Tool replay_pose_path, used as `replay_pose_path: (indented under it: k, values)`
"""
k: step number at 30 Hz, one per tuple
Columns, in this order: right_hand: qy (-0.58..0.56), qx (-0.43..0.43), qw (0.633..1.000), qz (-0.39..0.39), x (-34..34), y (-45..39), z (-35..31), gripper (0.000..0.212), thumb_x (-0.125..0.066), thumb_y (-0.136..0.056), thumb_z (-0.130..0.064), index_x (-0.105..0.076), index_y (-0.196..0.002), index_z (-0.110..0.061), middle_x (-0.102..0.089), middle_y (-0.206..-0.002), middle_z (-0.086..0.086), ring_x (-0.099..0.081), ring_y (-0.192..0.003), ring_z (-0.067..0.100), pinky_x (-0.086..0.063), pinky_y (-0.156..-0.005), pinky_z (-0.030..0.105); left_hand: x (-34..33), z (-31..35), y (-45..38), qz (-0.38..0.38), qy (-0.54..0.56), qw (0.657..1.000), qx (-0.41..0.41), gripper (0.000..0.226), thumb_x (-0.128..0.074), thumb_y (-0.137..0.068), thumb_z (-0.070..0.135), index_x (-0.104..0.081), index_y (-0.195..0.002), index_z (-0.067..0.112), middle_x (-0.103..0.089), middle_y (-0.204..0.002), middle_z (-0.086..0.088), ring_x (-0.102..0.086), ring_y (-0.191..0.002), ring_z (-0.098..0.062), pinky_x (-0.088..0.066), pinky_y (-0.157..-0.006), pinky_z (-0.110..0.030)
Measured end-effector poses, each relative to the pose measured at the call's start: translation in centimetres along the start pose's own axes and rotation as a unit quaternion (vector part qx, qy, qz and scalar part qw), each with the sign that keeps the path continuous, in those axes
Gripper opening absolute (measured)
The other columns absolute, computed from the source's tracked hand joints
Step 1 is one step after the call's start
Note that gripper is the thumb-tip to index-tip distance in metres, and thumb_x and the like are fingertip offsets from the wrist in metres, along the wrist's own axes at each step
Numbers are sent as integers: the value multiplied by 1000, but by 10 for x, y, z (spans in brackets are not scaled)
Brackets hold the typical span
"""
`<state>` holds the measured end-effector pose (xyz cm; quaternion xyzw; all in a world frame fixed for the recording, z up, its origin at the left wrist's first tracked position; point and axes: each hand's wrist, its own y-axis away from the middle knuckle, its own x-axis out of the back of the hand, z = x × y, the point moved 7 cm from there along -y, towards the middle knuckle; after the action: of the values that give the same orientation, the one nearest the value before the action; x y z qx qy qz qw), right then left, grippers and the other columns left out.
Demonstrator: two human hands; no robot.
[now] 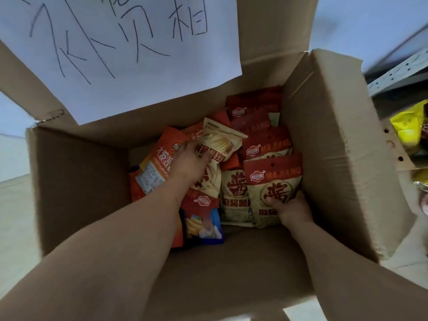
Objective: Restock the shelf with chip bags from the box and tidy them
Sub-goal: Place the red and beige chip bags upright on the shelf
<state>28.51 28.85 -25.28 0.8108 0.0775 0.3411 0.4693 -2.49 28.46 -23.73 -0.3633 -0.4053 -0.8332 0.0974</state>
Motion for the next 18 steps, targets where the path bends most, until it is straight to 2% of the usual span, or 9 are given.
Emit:
replay_pose_path:
  k: [5, 7, 9, 13, 16, 18]
  values:
    - [-16, -18, 1000, -8, -4, -10, 5, 76, -86, -76, -31, -45, -136, -9, -61, -131, 14, -59, -121, 36, -50, -99, 47, -6, 19, -18, -42, -29, 996, -72, 75, -65, -94, 50, -31, -158, 27, -27, -166, -6, -26, -151, -27, -28, -122, -42]
    - [-15, -20, 1000, -17, -7, -12, 8, 61, -86, -75, -33, -54, -122, -12, -67, -122, 11, -64, -112, 34, -53, -96, 49, -7, 32, -18, -63, -88, 985, -133, 79, -65, -96, 43, -23, -161, 30, -14, -170, -1, -16, -155, -27, -21, -125, -44]
    - [-17, -15, 999, -33, -10, -13, 12, 44, -84, -78, -34, -60, -109, -15, -70, -114, 9, -67, -106, 31, -54, -95, 49, -10, 45, -16, -76, -187, 956, -215, 79, -63, -97, 36, -17, -161, 36, -1, -171, 3, -5, -157, -27, -15, -126, -48]
    - [-28, -3, 998, -53, -12, -11, 12, 31, -79, -84, -34, -64, -106, -17, -71, -107, 7, -67, -103, 29, -54, -92, 43, -21, 66, -9, -131, -368, 845, -364, 69, -58, -99, 32, -25, -158, 42, 6, -172, 4, 7, -157, -27, -3, -125, -49]
    - [-34, 5, 997, -64, -12, -11, 11, 29, -77, -85, -37, -65, -104, -19, -71, -105, 5, -67, -103, 29, -53, -94, 45, -21, 64, -12, -182, -435, 804, -362, 66, -55, -100, 43, -22, -158, 46, 9, -171, 5, 7, -157, -27, -5, -125, -49]
    - [-41, 11, 997, -66, -12, -12, 10, 25, -76, -85, -38, -65, -101, -22, -72, -107, 6, -67, -103, 29, -53, -95, 47, -17, 54, -16, -207, -456, 803, -322, 72, -57, -98, 52, -18, -159, 45, 9, -171, 4, -9, -156, -31, -21, -122, -48]
